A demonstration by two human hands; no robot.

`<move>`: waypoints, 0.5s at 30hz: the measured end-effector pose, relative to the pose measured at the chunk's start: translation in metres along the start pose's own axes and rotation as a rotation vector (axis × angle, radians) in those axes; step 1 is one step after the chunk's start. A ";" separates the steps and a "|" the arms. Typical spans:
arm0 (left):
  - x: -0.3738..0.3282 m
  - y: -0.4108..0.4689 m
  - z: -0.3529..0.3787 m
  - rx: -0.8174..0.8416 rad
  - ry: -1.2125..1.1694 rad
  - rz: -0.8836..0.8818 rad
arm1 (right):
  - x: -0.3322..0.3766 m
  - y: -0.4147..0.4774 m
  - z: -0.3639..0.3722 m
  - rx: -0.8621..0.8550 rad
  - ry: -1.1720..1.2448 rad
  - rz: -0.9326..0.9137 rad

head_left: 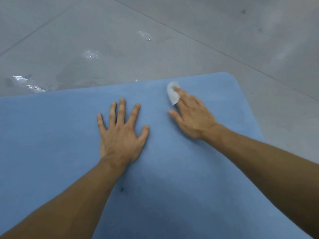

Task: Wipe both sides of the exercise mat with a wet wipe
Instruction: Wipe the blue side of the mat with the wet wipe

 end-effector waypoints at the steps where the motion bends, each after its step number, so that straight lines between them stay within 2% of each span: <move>1: 0.000 0.000 0.000 -0.002 0.001 0.001 | -0.023 0.004 -0.005 -0.029 -0.001 0.073; 4: 0.000 0.000 0.001 0.002 0.001 0.002 | -0.098 0.016 -0.021 -0.134 0.029 0.336; 9: 0.000 0.001 0.000 0.005 0.004 0.001 | -0.172 0.032 -0.035 -0.032 0.125 0.721; 12: 0.000 0.002 0.000 0.005 0.005 0.001 | -0.160 0.047 -0.031 0.008 0.175 0.716; 15: 0.000 0.002 0.000 0.003 0.002 -0.001 | -0.112 0.059 -0.025 -0.009 0.158 0.528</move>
Point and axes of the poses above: each hand's wrist, its own y-axis towards the middle knuckle, its own z-axis out of the palm, x = y × z, the point moved 5 cm from there along y, towards the middle knuckle, and after that the axes turned 10 degrees about z, right-handed, at the moved point
